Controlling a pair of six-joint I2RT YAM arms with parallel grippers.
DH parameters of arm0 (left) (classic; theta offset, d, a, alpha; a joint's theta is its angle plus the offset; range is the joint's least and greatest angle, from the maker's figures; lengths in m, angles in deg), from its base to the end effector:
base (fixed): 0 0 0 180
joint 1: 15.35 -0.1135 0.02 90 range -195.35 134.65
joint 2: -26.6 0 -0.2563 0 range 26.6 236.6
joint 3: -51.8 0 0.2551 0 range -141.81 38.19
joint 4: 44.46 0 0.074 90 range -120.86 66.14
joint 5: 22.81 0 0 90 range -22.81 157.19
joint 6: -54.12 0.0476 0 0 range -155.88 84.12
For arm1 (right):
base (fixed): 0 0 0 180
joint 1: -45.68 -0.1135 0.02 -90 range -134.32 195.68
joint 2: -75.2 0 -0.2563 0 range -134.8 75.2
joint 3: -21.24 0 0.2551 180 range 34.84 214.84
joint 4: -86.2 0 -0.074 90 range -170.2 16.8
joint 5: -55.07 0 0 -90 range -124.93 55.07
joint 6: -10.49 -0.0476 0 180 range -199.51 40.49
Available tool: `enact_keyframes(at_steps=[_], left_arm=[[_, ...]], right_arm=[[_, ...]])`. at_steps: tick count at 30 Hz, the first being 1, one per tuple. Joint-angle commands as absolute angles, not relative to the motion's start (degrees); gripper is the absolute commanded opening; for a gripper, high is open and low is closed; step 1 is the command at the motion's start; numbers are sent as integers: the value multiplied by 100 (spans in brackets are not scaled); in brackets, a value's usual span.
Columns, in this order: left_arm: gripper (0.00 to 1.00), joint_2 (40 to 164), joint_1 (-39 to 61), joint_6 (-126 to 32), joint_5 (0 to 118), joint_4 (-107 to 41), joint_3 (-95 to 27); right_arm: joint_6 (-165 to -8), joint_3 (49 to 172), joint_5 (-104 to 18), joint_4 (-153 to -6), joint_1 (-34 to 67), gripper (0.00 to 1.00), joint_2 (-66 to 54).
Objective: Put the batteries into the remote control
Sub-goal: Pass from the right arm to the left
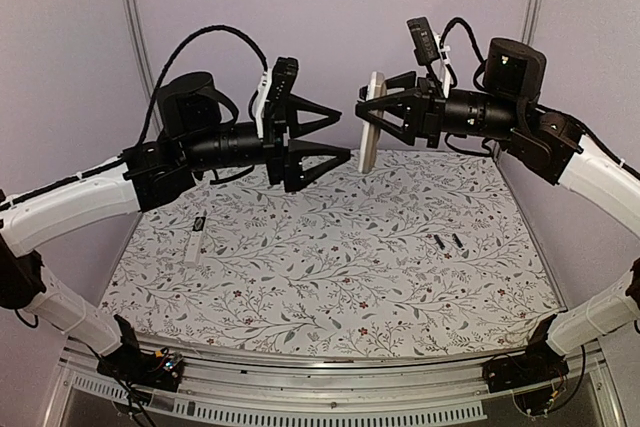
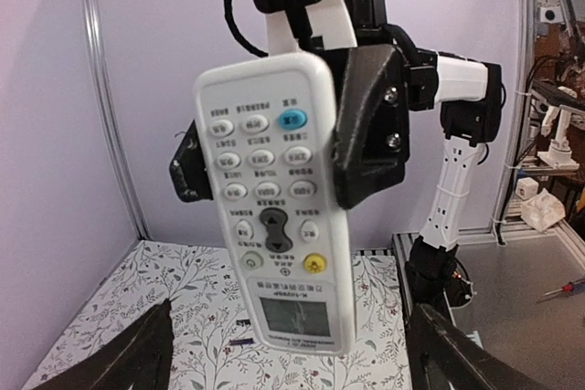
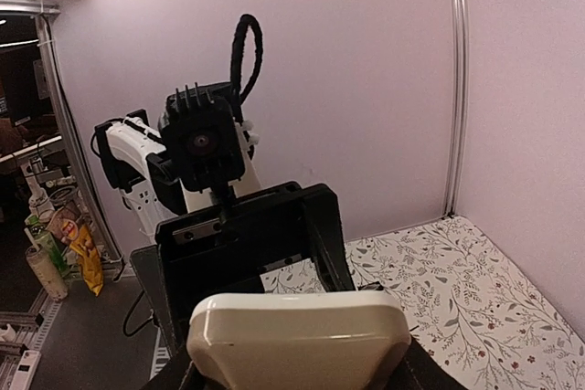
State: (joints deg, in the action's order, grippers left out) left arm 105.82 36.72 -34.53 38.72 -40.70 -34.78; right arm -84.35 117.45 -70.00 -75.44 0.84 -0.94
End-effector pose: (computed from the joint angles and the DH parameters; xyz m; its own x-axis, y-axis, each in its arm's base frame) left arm 0.1915 -0.2827 0.4052 0.0618 -0.0456 -0.9970 0.9846 0.1662 0.0534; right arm 0.2013 0.2388 0.4533 -0.0620 0.0358 -0.9974 -0.9826 0.1730 0.0673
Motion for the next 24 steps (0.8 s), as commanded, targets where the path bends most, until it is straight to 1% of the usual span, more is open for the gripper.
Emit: enact_keyframes(at_steps=[1, 4, 12, 18, 22, 24], left_arm=[[89, 10852, 3534, -4139, 3172, -3846, -3546], [89, 11009, 3550, -4202, 3060, -3971, -3541], [83, 11223, 3623, -4079, 3121, -4482, -3476], [73, 11177, 3639, -4149, 3224, -5089, -3190], [70, 11271, 3637, -4215, 3163, -5149, -3203], [66, 11318, 3639, -4233, 3120, -5170, -3203]], right_arm=[[-8155, 11867, -7231, -7623, -37, 0, -142], [-8156, 11907, -7258, -7604, -68, 0, -184], [-8013, 12165, -6974, -7033, -177, 0, -450], [-7771, 12198, -7032, -6928, -228, 0, -493], [-7740, 12237, -7064, -6893, -231, 0, -547], [-7741, 12253, -7110, -6896, -239, 0, -563]])
